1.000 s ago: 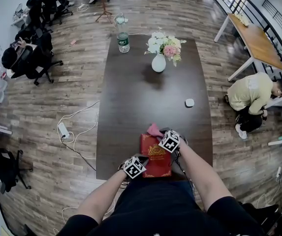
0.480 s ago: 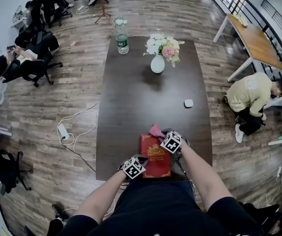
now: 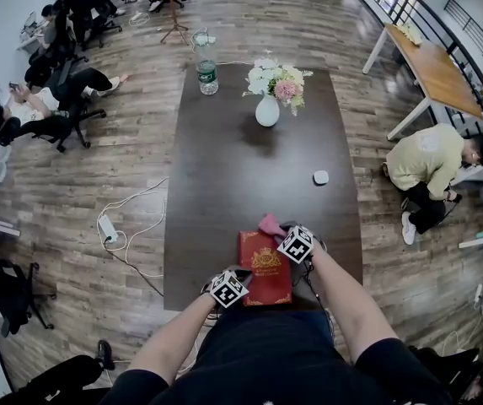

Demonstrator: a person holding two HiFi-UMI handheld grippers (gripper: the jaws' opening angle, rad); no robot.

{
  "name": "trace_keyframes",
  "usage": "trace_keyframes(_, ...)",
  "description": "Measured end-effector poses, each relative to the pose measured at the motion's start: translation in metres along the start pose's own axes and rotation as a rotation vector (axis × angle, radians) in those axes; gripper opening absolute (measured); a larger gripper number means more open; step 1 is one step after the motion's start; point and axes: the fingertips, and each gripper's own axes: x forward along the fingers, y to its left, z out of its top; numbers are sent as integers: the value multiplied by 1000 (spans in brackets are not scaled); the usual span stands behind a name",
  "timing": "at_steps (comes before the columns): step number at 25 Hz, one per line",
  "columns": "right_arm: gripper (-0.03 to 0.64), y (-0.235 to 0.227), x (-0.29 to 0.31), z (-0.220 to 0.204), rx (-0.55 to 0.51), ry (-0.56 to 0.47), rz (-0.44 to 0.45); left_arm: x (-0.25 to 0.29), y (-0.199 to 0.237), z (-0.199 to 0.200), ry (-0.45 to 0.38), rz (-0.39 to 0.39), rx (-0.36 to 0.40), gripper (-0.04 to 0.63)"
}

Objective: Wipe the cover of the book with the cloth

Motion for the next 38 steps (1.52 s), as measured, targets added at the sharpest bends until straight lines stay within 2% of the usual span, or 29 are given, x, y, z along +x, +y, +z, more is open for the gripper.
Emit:
trace_keyframes(20,110,-5,-10,-17,46,13,-28,-2,0,-1,-3,8,13,-5)
trace_keyframes(38,112,-17,-24,-37,63,103,-87,-4,2,2,0,15,1,-5)
